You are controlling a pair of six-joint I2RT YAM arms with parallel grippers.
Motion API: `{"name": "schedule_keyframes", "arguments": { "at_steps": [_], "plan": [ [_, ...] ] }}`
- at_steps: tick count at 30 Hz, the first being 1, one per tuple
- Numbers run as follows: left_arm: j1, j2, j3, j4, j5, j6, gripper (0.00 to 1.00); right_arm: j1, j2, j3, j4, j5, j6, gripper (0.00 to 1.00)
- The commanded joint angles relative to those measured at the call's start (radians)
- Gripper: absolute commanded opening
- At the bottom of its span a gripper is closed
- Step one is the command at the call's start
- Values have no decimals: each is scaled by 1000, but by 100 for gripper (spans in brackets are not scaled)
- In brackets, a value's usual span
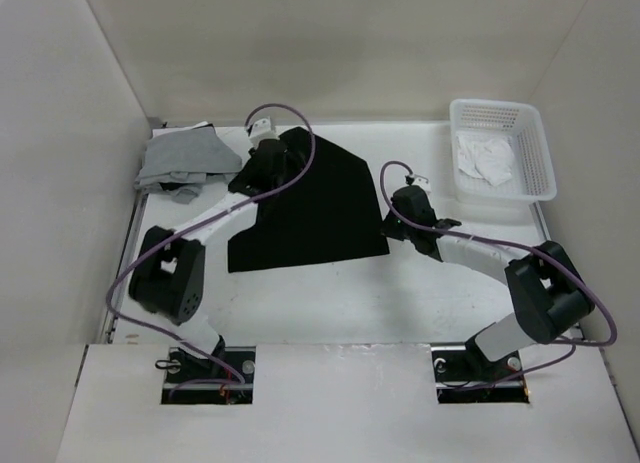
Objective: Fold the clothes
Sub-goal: Flatten the tank top out
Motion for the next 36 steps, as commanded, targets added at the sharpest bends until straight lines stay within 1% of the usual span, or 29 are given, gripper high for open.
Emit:
{"name": "schedule_keyframes", "arguments": {
  "at_steps": [1,2,3,4,6,7,8,9,10,11,12,13,14,16,19,21,23,26,27,30,36],
  "plan": [
    [-14,-253,-332,141,-99,-96,45,44,-92,-77,73,0,14,0],
    [-5,-326,-442,125,-119,-165,28,59,-130,-106,83,20,22,0],
    [9,-375,-505,107,-120,-220,19,72,-158,-123,85,28,25,3],
    [33,-436,-579,70,-108,-271,15,81,-179,-137,83,29,25,9],
    [69,-523,-653,3,-103,-307,12,101,-215,-164,89,35,22,18],
    [96,-603,-711,-66,-102,-352,12,104,-223,-172,93,37,22,19],
    [122,-671,-752,-135,-96,-397,15,110,-241,-187,97,38,21,22],
    [139,-713,-777,-183,-94,-418,18,115,-256,-198,103,35,21,25],
    [165,-795,-814,-282,-91,-457,25,122,-279,-210,117,34,21,27],
    [170,-811,-822,-302,-94,-463,27,124,-284,-214,122,37,21,27],
    [179,-854,-838,-362,-99,-477,32,126,-292,-221,137,38,18,28],
    [184,-876,-848,-396,-102,-488,34,127,-296,-224,145,29,16,28],
    [201,-912,-861,-471,-115,-504,40,132,-299,-227,149,26,16,28],
    [246,-942,-883,-551,-122,-529,45,141,-301,-232,162,23,14,29],
    [317,-959,-929,-553,-107,-517,51,153,-298,-232,166,15,11,29],
    [336,-950,-940,-519,-87,-494,54,158,-301,-238,171,12,11,29],
    [340,-933,-946,-482,-76,-472,54,158,-302,-243,175,8,10,29],
    [319,-905,-943,-413,-47,-454,54,158,-296,-244,182,2,10,29],
    [311,-873,-935,-384,-37,-449,54,159,-293,-244,182,2,13,29],
    [288,-827,-931,-335,-16,-440,46,159,-284,-244,186,2,16,29],
    [285,-772,-938,-281,1,-423,39,159,-261,-240,200,2,19,29]
  ]
}}
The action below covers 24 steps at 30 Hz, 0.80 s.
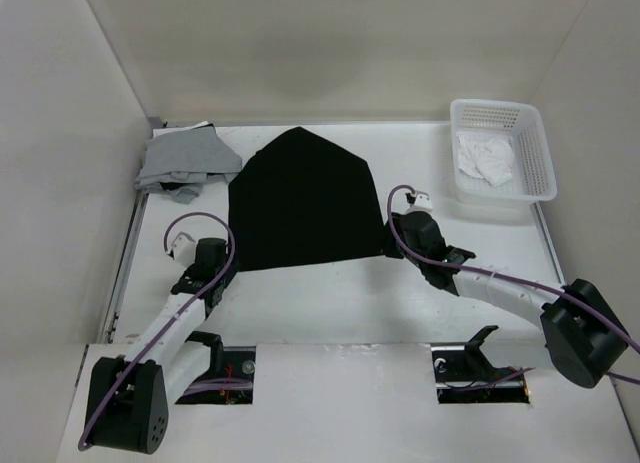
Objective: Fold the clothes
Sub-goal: Flatten the tank top out
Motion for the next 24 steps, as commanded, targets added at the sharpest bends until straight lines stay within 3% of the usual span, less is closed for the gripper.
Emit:
{"name": "schedule_keyframes", "arguments": {
  "at_steps": [1,6,12,17,24],
  "plan": [
    [0,49,-8,32,41,28,38,11,17,3,65,-2,3,29],
    [4,86,-4,67,55,37,26,13,25,1,66,-2,3,30],
    [7,73,10,79,61,63,8,-34,21,-20,50,16,0,43],
    [3,-6,16,58,58,98,5,-111,68,-13,-27,39,-6,46],
    [-14,-125,53,9,58,163,5,-92,189,73,-124,56,-10,44]
  ]
}}
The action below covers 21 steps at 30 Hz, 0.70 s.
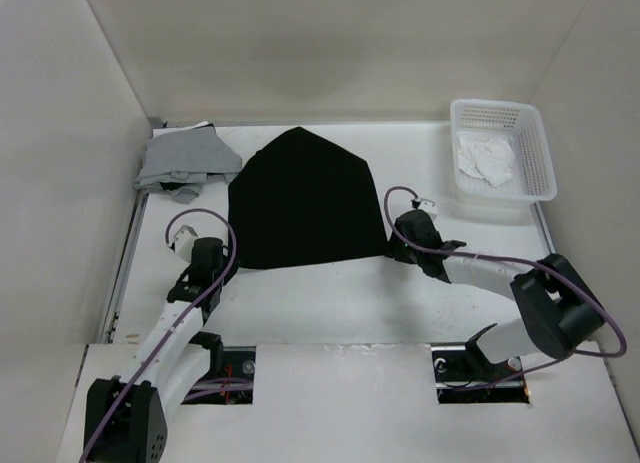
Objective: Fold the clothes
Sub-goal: Flatten the tank top out
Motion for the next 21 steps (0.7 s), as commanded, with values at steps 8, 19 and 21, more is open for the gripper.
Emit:
{"name": "schedule_keyframes", "arguments": {
  "at_steps": [8,19,21],
  "plan": [
    [-26,-113,41,26,37,98,5,42,156,186,-146,86,11,41],
    [-23,-133,38,82,96,124,5,57,226,252,-273,121,44,26],
    [-26,-134,38,86,100,123,5,62,232,256,-284,117,41,34]
  ]
}}
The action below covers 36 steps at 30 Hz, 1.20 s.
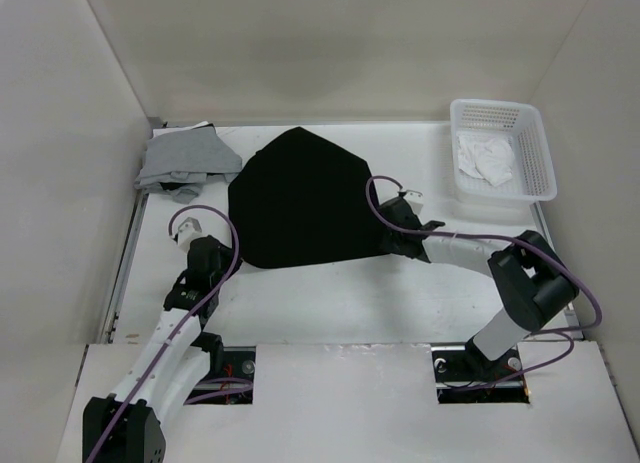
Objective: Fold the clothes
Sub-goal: Flatten the tank top out
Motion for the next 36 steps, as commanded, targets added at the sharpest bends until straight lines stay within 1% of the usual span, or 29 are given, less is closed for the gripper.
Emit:
{"name": "schedule_keyframes", "arguments": {
  "at_steps": [1,3,6,7,9,12,13,15,16,18,20,21,23,24,25,26,28,29,31,33,35,36],
  "plan": [
    [-6,-14,33,60,25,15,5,21,27,26,-84,12,10,38],
    [-6,-14,35,60,25,13,5,24,30,24,-83,3,7,37],
    [-6,-23,33,63,25,7,5,28,49,32,-87,-29,-3,29],
    [-6,-23,33,64,25,5,5,28,55,32,-87,-39,-5,24],
    [-7,-20,36,69,26,4,5,28,53,24,-75,-42,7,10],
    [-15,-15,42,79,34,-2,5,28,6,-6,-61,-8,40,0],
    [-16,-15,47,81,36,-5,5,29,-34,-20,-52,16,47,0],
    [-33,-26,76,75,39,-16,4,67,-190,-49,-57,90,50,0],
    [-52,-38,100,72,37,-25,4,90,-303,-56,-70,130,43,0],
    [-97,-72,171,52,26,-36,3,148,-561,-22,-154,197,14,0],
    [-148,-102,272,31,-3,-41,3,199,-725,47,-233,259,-11,0],
    [-183,-115,342,26,-27,-32,3,240,-817,120,-289,303,-35,0],
    [-226,-130,453,24,-67,-10,3,312,-901,243,-352,367,-78,0],
    [-248,-139,526,30,-96,4,3,375,-928,325,-380,409,-107,0],
    [-262,-146,600,38,-121,17,3,449,-939,411,-402,461,-144,0],
    [-268,-149,651,49,-139,31,3,487,-941,455,-409,489,-163,0],
    [-271,-153,752,82,-170,73,3,666,-926,606,-400,619,-250,0],
    [-271,-156,791,95,-179,88,3,737,-912,653,-387,674,-288,0],
    [-254,-155,881,127,-204,137,3,880,-870,742,-328,803,-411,0],
    [-245,-138,935,141,-202,156,3,998,-832,791,-208,904,-572,0],
    [-242,-101,973,142,-199,166,3,1052,-806,803,-71,920,-733,0],
    [-248,-81,984,141,-199,169,4,1049,-800,796,18,915,-814,0]
  ]
}}
